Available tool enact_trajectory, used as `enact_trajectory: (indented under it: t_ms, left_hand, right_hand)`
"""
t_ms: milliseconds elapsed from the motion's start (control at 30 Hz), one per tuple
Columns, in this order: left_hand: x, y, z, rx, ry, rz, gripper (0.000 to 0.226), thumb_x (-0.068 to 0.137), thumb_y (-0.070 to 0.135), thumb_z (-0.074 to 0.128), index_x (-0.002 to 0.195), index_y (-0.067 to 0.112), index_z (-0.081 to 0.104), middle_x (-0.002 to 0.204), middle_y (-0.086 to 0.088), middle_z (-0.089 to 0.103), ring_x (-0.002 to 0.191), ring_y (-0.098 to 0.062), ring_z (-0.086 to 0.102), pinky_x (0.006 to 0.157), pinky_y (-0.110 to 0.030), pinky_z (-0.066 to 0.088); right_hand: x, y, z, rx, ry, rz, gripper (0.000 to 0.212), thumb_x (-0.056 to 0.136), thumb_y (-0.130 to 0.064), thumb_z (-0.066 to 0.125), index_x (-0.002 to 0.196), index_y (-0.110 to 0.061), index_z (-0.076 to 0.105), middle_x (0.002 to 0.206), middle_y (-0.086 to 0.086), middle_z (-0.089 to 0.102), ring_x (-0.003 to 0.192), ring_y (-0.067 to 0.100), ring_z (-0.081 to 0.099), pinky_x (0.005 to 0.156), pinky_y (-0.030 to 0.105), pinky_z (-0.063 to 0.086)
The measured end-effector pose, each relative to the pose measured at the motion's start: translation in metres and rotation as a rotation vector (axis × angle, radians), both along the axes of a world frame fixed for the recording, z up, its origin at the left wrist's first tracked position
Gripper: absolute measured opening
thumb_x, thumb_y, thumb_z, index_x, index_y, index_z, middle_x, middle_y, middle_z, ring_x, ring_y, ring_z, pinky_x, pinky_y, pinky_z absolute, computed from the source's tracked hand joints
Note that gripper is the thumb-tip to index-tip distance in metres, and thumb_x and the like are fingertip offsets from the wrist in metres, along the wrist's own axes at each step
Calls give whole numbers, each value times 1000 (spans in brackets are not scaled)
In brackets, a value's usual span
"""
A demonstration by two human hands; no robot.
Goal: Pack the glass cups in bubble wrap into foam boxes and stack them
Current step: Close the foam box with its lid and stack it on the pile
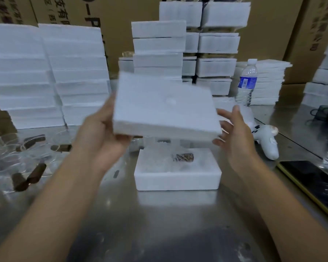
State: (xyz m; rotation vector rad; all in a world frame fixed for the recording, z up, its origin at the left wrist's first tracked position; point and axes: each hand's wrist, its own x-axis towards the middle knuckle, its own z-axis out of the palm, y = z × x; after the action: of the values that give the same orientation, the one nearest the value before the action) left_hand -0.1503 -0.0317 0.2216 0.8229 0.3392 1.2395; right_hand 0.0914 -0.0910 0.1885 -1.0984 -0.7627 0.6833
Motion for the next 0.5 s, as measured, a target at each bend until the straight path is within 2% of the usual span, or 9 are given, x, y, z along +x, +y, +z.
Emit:
enact_trajectory:
  t_ms: [33, 133, 167, 267, 333, 400, 433, 500]
  left_hand:
    - [6, -5, -6, 11, 34, -53, 28, 90, 16, 52, 114, 17, 65, 102, -2, 74, 89, -15, 70, 64, -24, 58]
    - [14, -12, -26, 50, 178, -16, 65, 74, 19, 58, 138, 25, 48, 126, -5, 64, 106, -20, 61, 76, -28, 51]
    - [14, -11, -29, 87, 238, 15, 64, 76, 21, 58, 138, 28, 47, 128, -5, 62, 109, -20, 60, 79, -30, 49]
    - [17, -9, -37, 264, 476, 213, 36, 94, 30, 50, 129, 41, 54, 122, 12, 64, 110, -9, 62, 85, -29, 51]
    - [20, -7, -41, 364, 571, 337, 31, 98, 30, 44, 123, 45, 57, 121, 20, 61, 105, 4, 60, 81, -18, 50]
    - [21, -6, -43, 401, 587, 388, 32, 99, 22, 42, 112, 43, 63, 115, 23, 63, 97, 11, 60, 71, -7, 47]
    - [21, -7, -45, 397, 601, 404, 33, 99, 21, 40, 107, 43, 64, 110, 23, 65, 94, 12, 60, 71, -7, 47]
    - [21, -7, -50, 374, 639, 404, 32, 101, 26, 36, 101, 40, 66, 103, 22, 69, 95, 8, 61, 81, -17, 47]
  right_hand:
    - [0, -2, 2, 35, 61, 59, 38, 95, -53, 36, 95, -27, 63, 64, -8, 63, 55, 8, 57, 51, 20, 44]
    - [0, -6, 2, 18, 43, 66, 21, 92, -39, 51, 98, -23, 64, 72, -1, 62, 65, 15, 56, 52, 21, 46]
    - [1, -5, 1, -7, 25, 59, 16, 91, -33, 55, 98, -22, 64, 72, -1, 63, 67, 16, 57, 53, 21, 46]
    - [3, -5, -2, -91, 9, 97, 13, 89, -31, 58, 91, -21, 65, 74, -5, 69, 73, 17, 64, 66, 28, 49]
    - [5, -4, -3, -147, 18, 124, 17, 87, -35, 61, 89, -19, 68, 83, -3, 73, 79, 18, 68, 75, 31, 51]
    - [6, -3, -5, -189, 46, 134, 24, 85, -36, 63, 95, -16, 69, 96, 3, 74, 90, 22, 69, 84, 35, 53]
    - [7, -2, -5, -195, 59, 138, 25, 85, -36, 64, 96, -14, 70, 99, 6, 73, 92, 23, 69, 87, 37, 53]
    - [7, -3, -7, -190, 88, 147, 26, 84, -34, 66, 96, -12, 70, 99, 7, 73, 94, 25, 69, 91, 40, 52]
